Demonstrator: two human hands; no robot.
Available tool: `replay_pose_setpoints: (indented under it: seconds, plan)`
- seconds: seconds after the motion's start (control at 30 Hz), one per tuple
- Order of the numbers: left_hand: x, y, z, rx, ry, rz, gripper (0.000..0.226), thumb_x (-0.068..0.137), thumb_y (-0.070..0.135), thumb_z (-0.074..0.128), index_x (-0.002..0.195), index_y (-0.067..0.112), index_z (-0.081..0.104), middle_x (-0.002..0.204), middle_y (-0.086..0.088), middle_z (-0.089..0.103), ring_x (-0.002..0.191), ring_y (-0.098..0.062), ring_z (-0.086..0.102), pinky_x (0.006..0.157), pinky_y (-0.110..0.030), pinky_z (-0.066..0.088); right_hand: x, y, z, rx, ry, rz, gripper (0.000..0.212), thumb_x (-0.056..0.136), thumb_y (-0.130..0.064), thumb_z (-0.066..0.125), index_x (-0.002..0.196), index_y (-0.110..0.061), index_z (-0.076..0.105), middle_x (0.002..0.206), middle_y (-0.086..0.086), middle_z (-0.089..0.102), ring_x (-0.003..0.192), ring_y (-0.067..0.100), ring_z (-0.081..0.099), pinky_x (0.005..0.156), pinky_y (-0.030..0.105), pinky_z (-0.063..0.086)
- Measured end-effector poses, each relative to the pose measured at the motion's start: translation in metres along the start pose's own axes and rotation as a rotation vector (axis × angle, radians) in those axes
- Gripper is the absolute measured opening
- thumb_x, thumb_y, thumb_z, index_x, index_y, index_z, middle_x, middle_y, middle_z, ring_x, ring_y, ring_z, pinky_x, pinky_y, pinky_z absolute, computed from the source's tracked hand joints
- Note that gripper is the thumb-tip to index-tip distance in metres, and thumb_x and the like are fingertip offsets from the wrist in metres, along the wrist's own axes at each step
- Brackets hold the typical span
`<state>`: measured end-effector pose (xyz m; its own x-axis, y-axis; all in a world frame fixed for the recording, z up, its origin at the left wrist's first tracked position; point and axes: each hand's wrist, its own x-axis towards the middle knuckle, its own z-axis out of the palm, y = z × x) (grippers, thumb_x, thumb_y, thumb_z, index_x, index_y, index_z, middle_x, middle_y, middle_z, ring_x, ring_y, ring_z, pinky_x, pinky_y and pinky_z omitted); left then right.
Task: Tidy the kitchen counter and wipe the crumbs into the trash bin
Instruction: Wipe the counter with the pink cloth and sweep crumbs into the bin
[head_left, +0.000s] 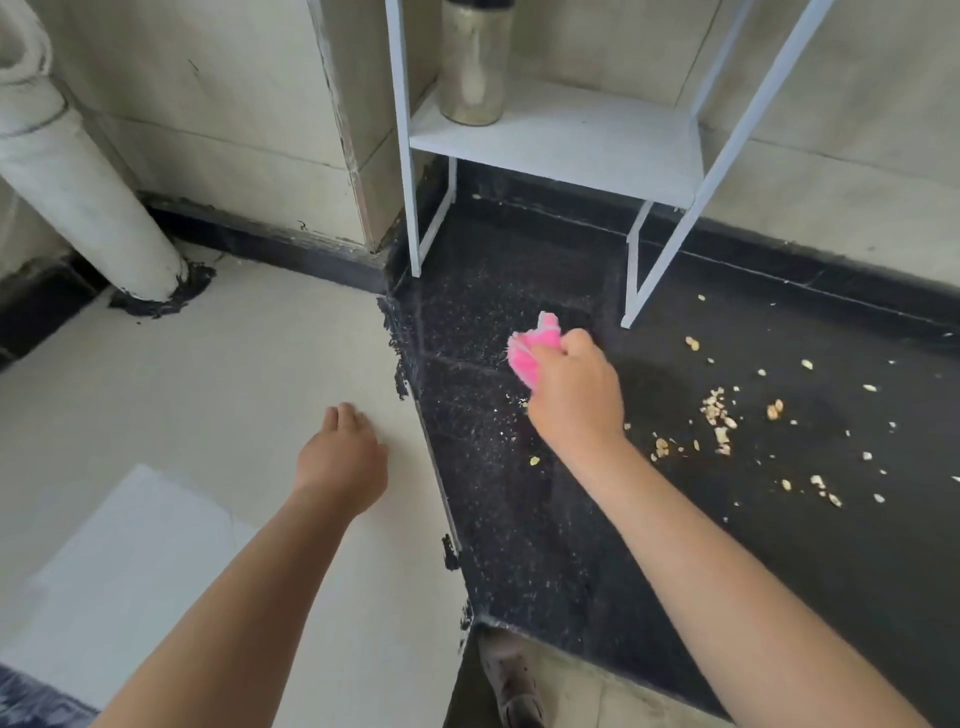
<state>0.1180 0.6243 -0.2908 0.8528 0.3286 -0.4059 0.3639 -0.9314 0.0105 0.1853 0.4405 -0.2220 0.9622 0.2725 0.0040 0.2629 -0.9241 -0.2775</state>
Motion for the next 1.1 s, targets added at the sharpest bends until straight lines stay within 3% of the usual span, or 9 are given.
replay_pose_setpoints:
  seconds: [0.13,0.23,0.3,0.5,0.67,0.8,0.9,1.0,1.1]
  plan:
    - [0.002,-0.001,0.002,0.044,-0.005,-0.003,0.047,0.099,0.022,0.024,0.14,-0.001,0.03,0.142,-0.012,0.027,0.138,-0.023,0.022,0.104,-0.032,0.037,-0.004,-0.051,0.046,0.066,-0.098,-0.134,0.041,0.095,-0.011,0.04,0.136,-0.014,0.04,0.126,0.01,0.041,0.113,0.029,0.043,0.09,0.036,0.034]
    - [0.001,0.001,-0.001,0.021,0.002,-0.006,0.05,0.1,0.026,0.025,0.143,0.001,0.023,0.148,-0.008,0.023,0.141,-0.019,0.018,0.104,-0.033,0.036,-0.002,-0.058,0.07,0.018,-0.225,-0.114,0.035,0.097,-0.014,0.036,0.13,-0.008,0.047,0.13,0.012,0.04,0.116,0.031,0.04,0.094,0.038,0.032]
    - [0.0,0.002,-0.003,0.016,0.008,-0.011,0.051,0.1,0.027,0.026,0.144,0.0,0.021,0.149,-0.007,0.022,0.142,-0.018,0.017,0.105,-0.033,0.036,-0.001,-0.051,0.074,0.026,-0.209,-0.083,0.036,0.097,-0.015,0.036,0.131,-0.008,0.045,0.13,0.011,0.042,0.117,0.03,0.041,0.095,0.038,0.032]
    - [0.0,0.003,0.0,0.053,-0.01,-0.023,0.052,0.101,0.025,0.022,0.145,-0.003,0.017,0.149,-0.011,0.021,0.143,-0.022,0.016,0.109,-0.034,0.034,0.009,0.021,0.063,0.101,-0.116,0.232,0.037,0.09,-0.013,0.045,0.127,-0.017,0.046,0.122,0.007,0.048,0.117,0.028,0.046,0.089,0.036,0.034]
    - [-0.005,0.004,0.002,-0.005,0.033,-0.02,0.053,0.1,0.024,0.023,0.146,-0.001,0.014,0.154,-0.01,0.015,0.145,-0.02,0.01,0.111,-0.034,0.03,-0.009,0.101,0.033,-0.077,-0.09,0.404,0.042,0.088,-0.009,0.049,0.129,-0.02,0.051,0.121,0.013,0.045,0.111,0.031,0.047,0.093,0.038,0.036]
    - [-0.004,0.001,0.0,-0.079,0.052,-0.018,0.049,0.101,0.025,0.025,0.144,0.002,0.021,0.152,-0.007,0.019,0.144,-0.018,0.014,0.108,-0.032,0.033,-0.015,0.121,0.025,0.148,0.059,0.546,0.034,0.086,-0.004,0.052,0.119,-0.011,0.058,0.113,0.013,0.048,0.102,0.037,0.054,0.086,0.04,0.047]
    - [-0.007,-0.005,0.002,-0.187,0.112,0.008,0.039,0.099,0.019,0.03,0.136,0.006,0.035,0.145,-0.005,0.03,0.139,-0.018,0.028,0.097,-0.032,0.04,-0.02,0.096,0.022,0.257,0.141,0.385,0.043,0.083,0.003,0.056,0.12,-0.018,0.059,0.111,0.007,0.047,0.093,0.038,0.059,0.075,0.04,0.052]
    - [-0.022,-0.006,0.006,-0.235,0.177,0.048,0.048,0.1,0.018,0.03,0.147,0.013,0.024,0.158,0.0,0.015,0.147,-0.013,0.012,0.109,-0.028,0.032,-0.025,0.054,0.024,0.219,0.237,0.043,0.05,0.072,0.013,0.064,0.116,-0.011,0.064,0.105,0.017,0.054,0.079,0.04,0.059,0.062,0.044,0.055]
    - [-0.033,0.003,0.017,-0.24,0.206,0.113,0.051,0.1,0.02,0.031,0.149,0.015,0.02,0.159,0.002,0.011,0.147,-0.01,0.007,0.113,-0.024,0.026,-0.028,0.009,0.041,0.228,0.228,-0.14,0.044,0.064,0.012,0.069,0.104,-0.008,0.069,0.09,0.015,0.062,0.071,0.033,0.06,0.055,0.037,0.053]
